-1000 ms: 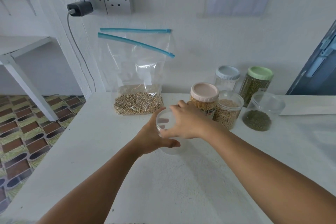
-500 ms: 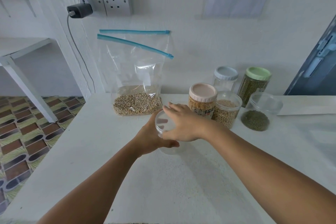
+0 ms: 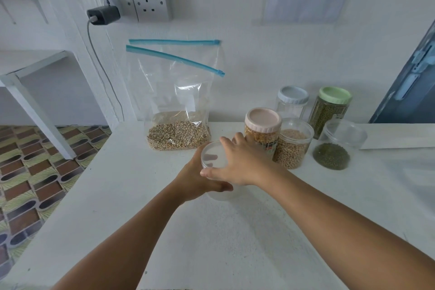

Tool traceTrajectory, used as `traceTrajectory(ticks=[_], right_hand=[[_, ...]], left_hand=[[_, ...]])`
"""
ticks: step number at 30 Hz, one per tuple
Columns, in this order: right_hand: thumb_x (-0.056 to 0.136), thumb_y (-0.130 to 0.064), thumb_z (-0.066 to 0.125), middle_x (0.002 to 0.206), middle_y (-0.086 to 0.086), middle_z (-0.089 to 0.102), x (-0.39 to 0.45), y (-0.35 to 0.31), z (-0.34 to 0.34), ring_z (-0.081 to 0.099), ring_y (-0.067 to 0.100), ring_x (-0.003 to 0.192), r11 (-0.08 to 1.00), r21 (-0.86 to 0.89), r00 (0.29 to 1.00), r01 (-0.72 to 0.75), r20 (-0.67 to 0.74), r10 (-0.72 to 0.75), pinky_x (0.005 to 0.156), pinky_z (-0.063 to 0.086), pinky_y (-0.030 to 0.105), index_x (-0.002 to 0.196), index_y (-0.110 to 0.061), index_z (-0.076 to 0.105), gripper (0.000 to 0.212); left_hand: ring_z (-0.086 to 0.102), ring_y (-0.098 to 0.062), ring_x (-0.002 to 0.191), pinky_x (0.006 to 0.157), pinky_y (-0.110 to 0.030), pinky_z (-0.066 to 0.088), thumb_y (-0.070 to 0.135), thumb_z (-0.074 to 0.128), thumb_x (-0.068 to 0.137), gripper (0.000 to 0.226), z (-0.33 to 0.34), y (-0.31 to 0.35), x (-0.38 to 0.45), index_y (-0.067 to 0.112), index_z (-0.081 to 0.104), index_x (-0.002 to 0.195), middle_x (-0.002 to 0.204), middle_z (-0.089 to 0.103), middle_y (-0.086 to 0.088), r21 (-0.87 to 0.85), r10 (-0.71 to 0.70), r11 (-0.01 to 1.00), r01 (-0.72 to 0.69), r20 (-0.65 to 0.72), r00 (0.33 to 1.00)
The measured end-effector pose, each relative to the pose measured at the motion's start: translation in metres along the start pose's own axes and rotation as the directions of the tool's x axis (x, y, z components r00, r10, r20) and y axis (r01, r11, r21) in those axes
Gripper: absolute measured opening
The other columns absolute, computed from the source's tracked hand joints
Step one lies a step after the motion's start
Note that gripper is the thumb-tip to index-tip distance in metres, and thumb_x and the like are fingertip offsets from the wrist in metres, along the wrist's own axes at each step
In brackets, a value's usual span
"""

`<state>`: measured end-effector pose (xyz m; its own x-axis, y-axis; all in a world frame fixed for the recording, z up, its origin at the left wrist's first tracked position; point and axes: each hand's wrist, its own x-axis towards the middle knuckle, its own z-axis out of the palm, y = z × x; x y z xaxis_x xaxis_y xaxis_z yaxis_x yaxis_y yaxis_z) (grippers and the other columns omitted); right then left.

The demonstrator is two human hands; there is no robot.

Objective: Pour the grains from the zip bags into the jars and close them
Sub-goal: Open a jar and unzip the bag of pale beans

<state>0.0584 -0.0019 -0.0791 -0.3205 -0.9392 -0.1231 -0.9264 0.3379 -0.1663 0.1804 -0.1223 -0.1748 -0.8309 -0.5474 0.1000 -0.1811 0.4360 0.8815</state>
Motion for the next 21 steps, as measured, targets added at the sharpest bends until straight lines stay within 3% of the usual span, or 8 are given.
traceTrajectory(ticks=[2, 6, 9, 11, 13, 16, 21], right_hand=[[0.086, -0.074, 0.057, 0.156, 0.007, 0.030, 0.002, 0.001, -0.002, 0.025, 0.033, 0.145, 0.999, 0.029, 0.998, 0.045, 0.032, -0.046, 0.107, 0.037, 0.048, 0.162, -0.026, 0.020, 0.097], [0.087, -0.052, 0.070, 0.170, -0.005, 0.011, -0.001, 0.007, -0.021, 0.005, 0.023, 0.156, 0.982, 0.145, 0.976, 0.122, 0.161, -0.145, 0.121, 0.024, 0.046, 0.167, -0.027, 0.009, 0.104], [0.089, -0.063, 0.065, 0.173, -0.005, -0.005, -0.001, 0.005, -0.021, -0.006, 0.021, 0.159, 0.986, 0.129, 0.972, 0.101, 0.196, -0.125, 0.123, 0.021, 0.050, 0.167, -0.027, -0.002, 0.109], [0.085, -0.082, 0.054, 0.170, 0.001, 0.008, 0.002, 0.001, -0.013, 0.008, 0.029, 0.156, 0.997, 0.059, 0.990, 0.056, 0.128, -0.064, 0.116, 0.031, 0.053, 0.165, -0.024, 0.009, 0.109], [0.080, -0.089, 0.051, 0.156, 0.007, 0.030, 0.005, 0.000, -0.006, 0.027, 0.031, 0.145, 1.000, -0.001, 0.999, 0.023, 0.025, -0.023, 0.105, 0.041, 0.050, 0.157, -0.021, 0.028, 0.105], [0.081, -0.073, 0.063, 0.147, 0.004, 0.037, 0.009, 0.001, -0.005, 0.034, 0.029, 0.137, 0.995, 0.046, 0.996, 0.085, -0.002, -0.085, 0.101, 0.043, 0.045, 0.157, -0.022, 0.030, 0.097], [0.072, -0.054, 0.083, 0.147, -0.005, 0.036, 0.011, 0.003, -0.021, 0.033, 0.019, 0.134, 0.962, 0.174, 0.977, 0.209, -0.073, -0.200, 0.104, 0.044, 0.040, 0.156, -0.030, 0.032, 0.102]], left_hand=[[0.050, -0.001, 0.133, 0.106, -0.033, 0.052, 0.037, 0.104, 0.052, 0.120, 0.000, -0.001, 0.000, 0.039, 0.035, 0.151, 0.143, 0.050, 0.018, -0.010, -0.006, 1.000, 0.006, 0.001, 1.000], [0.049, 0.003, 0.132, 0.104, -0.027, 0.050, 0.038, 0.104, 0.055, 0.122, -0.001, -0.003, 0.000, 0.038, 0.032, 0.153, 0.144, 0.049, 0.021, -0.009, -0.011, 1.000, 0.011, -0.002, 1.000], [0.049, 0.000, 0.135, 0.105, -0.029, 0.051, 0.041, 0.104, 0.055, 0.123, 0.000, -0.002, 0.000, 0.041, 0.030, 0.153, 0.146, 0.048, 0.022, -0.001, -0.006, 1.000, 0.006, 0.003, 1.000], [0.050, -0.004, 0.135, 0.103, -0.036, 0.055, 0.040, 0.104, 0.055, 0.120, -0.001, -0.003, 0.000, 0.043, 0.032, 0.152, 0.146, 0.050, 0.018, -0.001, 0.000, 1.000, 0.000, 0.010, 1.000], [0.052, -0.008, 0.134, 0.102, -0.042, 0.057, 0.041, 0.104, 0.054, 0.118, -0.001, -0.003, 0.000, 0.044, 0.034, 0.149, 0.144, 0.052, 0.015, 0.000, 0.001, 1.000, -0.001, 0.008, 1.000], [0.056, -0.010, 0.132, 0.102, -0.046, 0.057, 0.044, 0.104, 0.051, 0.122, -0.002, -0.002, 0.000, 0.048, 0.033, 0.149, 0.142, 0.054, 0.015, -0.014, -0.023, 1.000, 0.023, 0.015, 1.000], [0.055, -0.010, 0.134, 0.106, -0.045, 0.052, 0.052, 0.103, 0.053, 0.126, -0.002, -0.002, 0.002, 0.043, 0.030, 0.155, 0.146, 0.053, 0.013, 0.011, -0.041, 0.999, 0.041, 0.041, 0.998]])
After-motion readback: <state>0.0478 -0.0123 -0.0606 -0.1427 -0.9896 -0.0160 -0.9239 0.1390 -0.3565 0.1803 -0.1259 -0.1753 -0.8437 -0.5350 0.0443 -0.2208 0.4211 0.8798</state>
